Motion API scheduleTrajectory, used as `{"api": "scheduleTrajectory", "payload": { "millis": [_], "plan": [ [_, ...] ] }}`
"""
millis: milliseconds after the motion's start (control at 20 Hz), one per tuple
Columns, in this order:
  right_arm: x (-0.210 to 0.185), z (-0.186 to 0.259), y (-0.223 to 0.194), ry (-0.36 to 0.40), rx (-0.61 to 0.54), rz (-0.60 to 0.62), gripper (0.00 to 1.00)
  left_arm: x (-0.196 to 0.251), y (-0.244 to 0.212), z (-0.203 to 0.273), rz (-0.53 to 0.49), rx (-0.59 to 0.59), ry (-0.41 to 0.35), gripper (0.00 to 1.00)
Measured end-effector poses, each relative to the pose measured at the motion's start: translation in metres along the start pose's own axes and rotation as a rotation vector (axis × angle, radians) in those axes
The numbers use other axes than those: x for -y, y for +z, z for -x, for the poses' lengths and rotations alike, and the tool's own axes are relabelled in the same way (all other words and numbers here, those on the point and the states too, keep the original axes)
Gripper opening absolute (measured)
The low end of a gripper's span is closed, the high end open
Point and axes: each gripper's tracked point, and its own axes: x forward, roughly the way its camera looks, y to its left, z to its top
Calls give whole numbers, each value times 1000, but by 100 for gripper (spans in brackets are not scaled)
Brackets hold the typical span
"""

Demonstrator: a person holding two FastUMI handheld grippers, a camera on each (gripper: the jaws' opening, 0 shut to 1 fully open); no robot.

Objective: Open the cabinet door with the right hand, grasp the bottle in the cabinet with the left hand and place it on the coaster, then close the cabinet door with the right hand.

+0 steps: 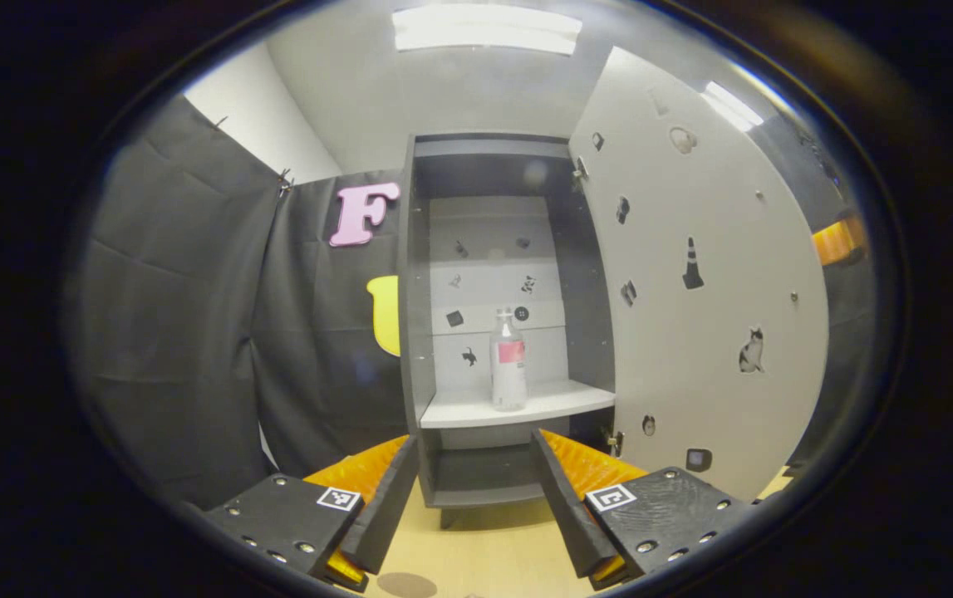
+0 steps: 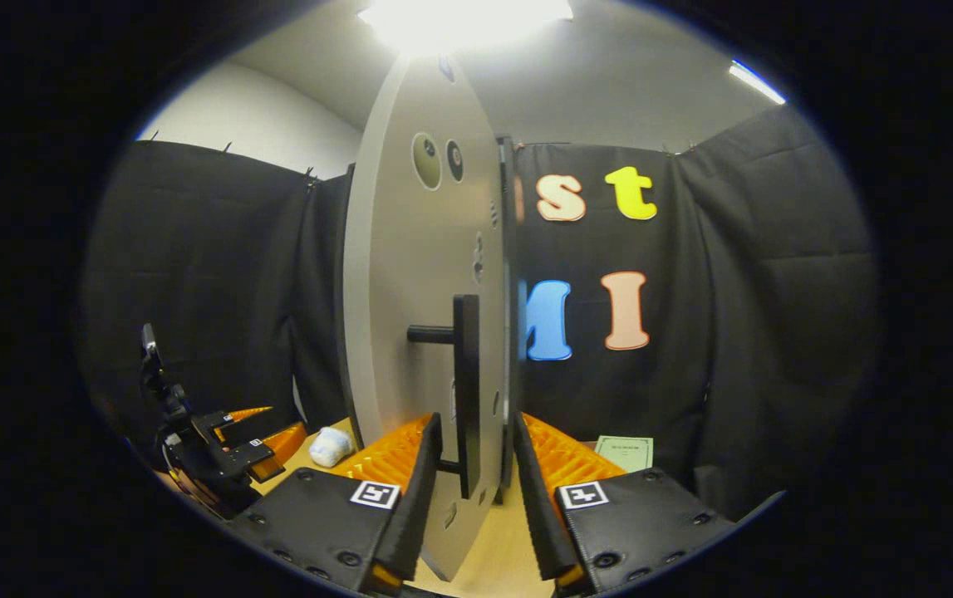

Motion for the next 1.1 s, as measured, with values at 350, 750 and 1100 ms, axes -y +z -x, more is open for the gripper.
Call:
{"api": "scheduleTrajectory", "payload": {
  "millis": [350,750,1100],
  "plan": [
    [77,51,-9,-122,109,-229,96,20,40,-41,-45,-4,-78,82],
    [124,52,-56,-409,-13,16,98,30,53,-133,28,-15,-172,82],
    [147,51,-66,-563,-37,-12,98,40,31,-226,71,-39,-226,83]
  ]
}}
